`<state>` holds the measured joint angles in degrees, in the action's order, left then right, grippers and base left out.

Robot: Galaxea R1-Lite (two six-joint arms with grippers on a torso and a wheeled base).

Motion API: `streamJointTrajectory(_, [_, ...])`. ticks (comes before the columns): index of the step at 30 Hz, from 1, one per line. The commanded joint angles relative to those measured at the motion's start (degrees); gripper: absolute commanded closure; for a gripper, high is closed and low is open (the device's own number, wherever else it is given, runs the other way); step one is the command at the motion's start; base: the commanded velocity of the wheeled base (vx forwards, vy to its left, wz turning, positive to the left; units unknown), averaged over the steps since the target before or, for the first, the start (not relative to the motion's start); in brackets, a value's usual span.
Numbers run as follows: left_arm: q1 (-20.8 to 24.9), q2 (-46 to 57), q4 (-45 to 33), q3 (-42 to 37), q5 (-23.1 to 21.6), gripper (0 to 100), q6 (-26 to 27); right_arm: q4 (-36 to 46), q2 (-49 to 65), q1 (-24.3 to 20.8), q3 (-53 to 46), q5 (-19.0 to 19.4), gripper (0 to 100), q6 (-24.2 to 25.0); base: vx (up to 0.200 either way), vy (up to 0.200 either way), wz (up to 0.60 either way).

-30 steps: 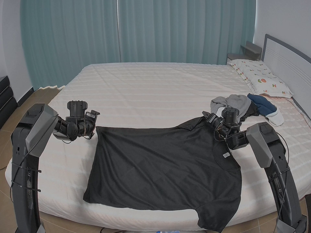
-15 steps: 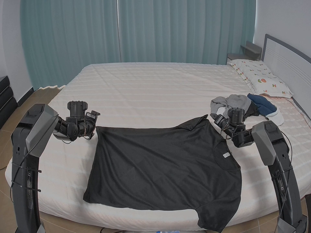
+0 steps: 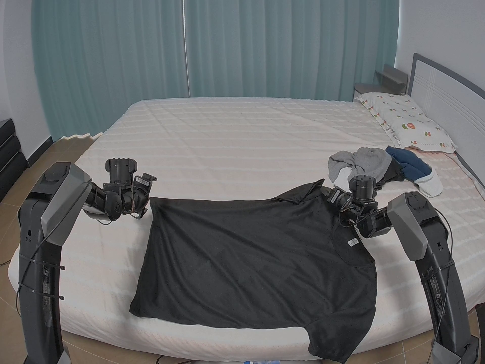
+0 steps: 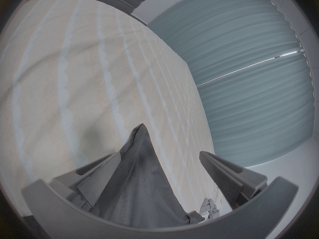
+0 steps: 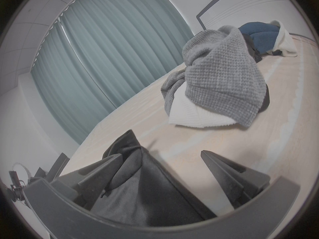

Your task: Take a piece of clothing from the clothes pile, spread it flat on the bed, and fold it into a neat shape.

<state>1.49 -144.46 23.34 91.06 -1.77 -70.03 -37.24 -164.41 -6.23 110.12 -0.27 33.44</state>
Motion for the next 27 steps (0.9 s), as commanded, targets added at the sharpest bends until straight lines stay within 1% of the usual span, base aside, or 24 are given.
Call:
streamJointTrajectory(1, [0.0, -0.2, 0.0, 0.0, 0.0, 0, 0.0, -0.1, -0.4, -0.3, -0.5, 0.0, 100, -0.4, 0.000, 0.000, 0.00])
streamJointTrajectory(12, [0.1, -0.3, 0.0, 0.0, 0.0, 0, 0.1, -0.1, 0.3, 1.2, 0.1, -0.3, 100, -0.4, 0.000, 0.000, 0.00])
streamJointTrajectory(16, [0.1, -1.4, 0.1, 0.3, 0.1, 0, 3.0, -1.7, 0.1, 1.7, 1.0, -0.4, 100, -0.2, 0.000, 0.000, 0.00])
streamJointTrajectory(17, [0.1, -1.4, 0.1, 0.3, 0.1, 0, 3.0, -1.7, 0.1, 1.7, 1.0, -0.4, 100, -0.2, 0.000, 0.000, 0.00])
streamJointTrajectory(18, [0.4, -1.8, 0.0, 0.3, 0.1, 0, 4.8, -1.9, 0.1, 1.8, 0.9, -0.5, 100, -0.2, 0.000, 0.000, 0.00])
streamJointTrajectory(22, [0.8, -2.5, 0.0, 0.3, 0.2, 0, 8.3, -1.7, 0.9, 1.7, 0.1, -0.3, 100, 0.0, 0.000, 0.000, 0.00])
streamJointTrajectory(27, [0.8, -2.2, -0.1, 0.3, 0.3, 0, 8.8, -0.6, 2.7, 0.8, -3.2, -0.2, 100, -0.2, 0.000, 0.000, 0.00])
